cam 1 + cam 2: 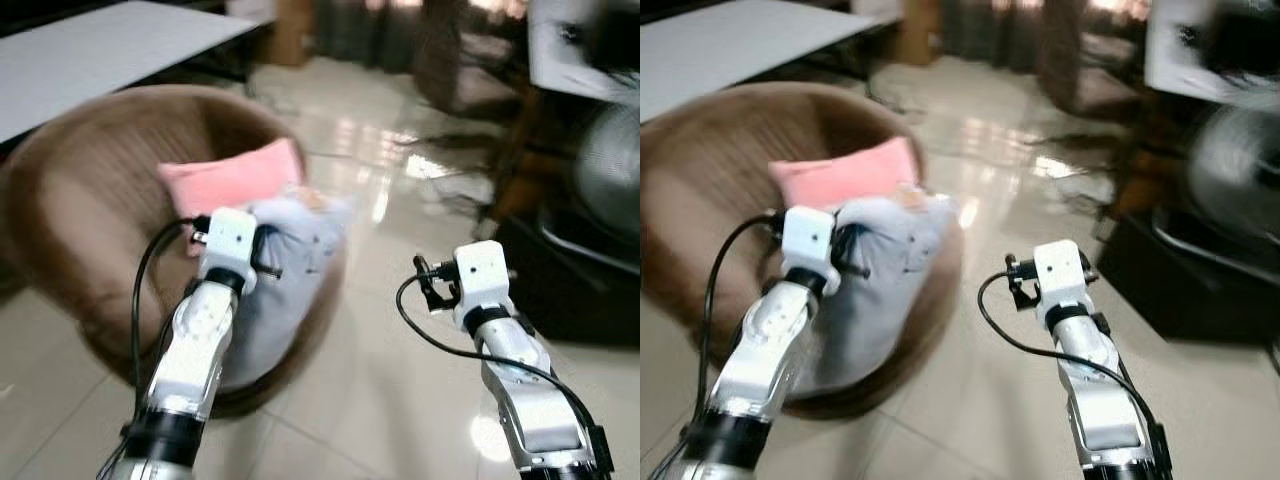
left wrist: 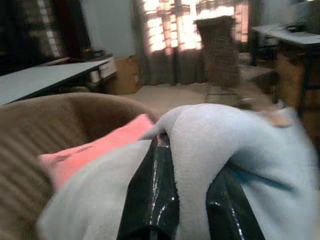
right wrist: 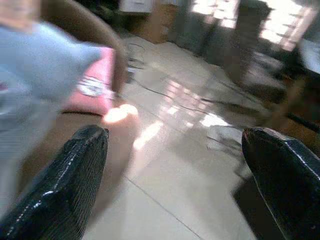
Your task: Move the pillow to the sofa from floor
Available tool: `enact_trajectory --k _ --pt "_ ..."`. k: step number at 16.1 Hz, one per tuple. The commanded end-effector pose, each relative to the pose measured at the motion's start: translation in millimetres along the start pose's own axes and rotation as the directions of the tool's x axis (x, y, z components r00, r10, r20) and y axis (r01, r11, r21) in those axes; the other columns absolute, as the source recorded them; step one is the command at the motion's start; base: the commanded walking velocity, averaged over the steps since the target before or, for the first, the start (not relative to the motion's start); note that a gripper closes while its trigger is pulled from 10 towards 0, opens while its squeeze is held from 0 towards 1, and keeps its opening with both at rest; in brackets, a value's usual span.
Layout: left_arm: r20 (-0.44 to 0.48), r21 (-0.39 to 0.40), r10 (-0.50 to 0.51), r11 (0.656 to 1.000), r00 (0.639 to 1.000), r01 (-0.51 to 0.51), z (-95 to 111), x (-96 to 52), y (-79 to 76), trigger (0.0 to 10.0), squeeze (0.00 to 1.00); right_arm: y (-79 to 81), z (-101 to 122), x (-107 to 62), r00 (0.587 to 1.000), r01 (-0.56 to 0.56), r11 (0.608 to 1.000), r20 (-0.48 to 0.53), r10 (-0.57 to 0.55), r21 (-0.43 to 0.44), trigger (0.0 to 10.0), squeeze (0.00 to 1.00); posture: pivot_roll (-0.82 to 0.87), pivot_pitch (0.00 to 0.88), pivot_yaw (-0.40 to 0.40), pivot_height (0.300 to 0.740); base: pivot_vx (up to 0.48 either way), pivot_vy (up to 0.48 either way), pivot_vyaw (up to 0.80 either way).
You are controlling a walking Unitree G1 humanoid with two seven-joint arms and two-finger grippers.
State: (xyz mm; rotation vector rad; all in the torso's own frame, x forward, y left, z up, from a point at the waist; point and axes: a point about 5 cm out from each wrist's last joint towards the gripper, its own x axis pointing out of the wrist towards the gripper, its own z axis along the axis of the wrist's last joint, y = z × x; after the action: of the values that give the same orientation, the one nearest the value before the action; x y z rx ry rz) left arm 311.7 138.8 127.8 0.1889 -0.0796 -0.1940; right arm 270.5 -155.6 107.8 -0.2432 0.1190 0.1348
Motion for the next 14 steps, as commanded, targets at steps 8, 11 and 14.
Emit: enact_trajectory --k 8,11,14 --pt "0.067 0.047 -0.011 0.999 0.998 0.008 18.2 30.0 4.4 10.0 0.0 14.1 -2.6 -2.8 0.992 -0.126 0.991 -0.019 0.126 -0.037 10.0 0.0 -0.06 0.0 0.0 0.74 0.433 0.0 0.4" --pt "0.03 0.041 -0.078 0.996 0.996 0.077 11.3 44.4 -10.9 10.0 0.0 15.2 -5.9 -3.7 0.983 -0.18 0.982 -0.029 0.179 -0.049 10.0 0.0 -0.06 0.002 0.004 0.74 0.402 0.0 0.0" --pt "-0.117 0.053 -0.013 0.998 0.993 0.019 -5.3 55.8 -8.1 10.0 0.0 17.5 -6.5 -7.2 0.972 -0.233 0.971 -0.031 0.232 -0.052 10.0 0.0 -0.06 0.013 0.0 0.74 0.106 0.0 0.0"
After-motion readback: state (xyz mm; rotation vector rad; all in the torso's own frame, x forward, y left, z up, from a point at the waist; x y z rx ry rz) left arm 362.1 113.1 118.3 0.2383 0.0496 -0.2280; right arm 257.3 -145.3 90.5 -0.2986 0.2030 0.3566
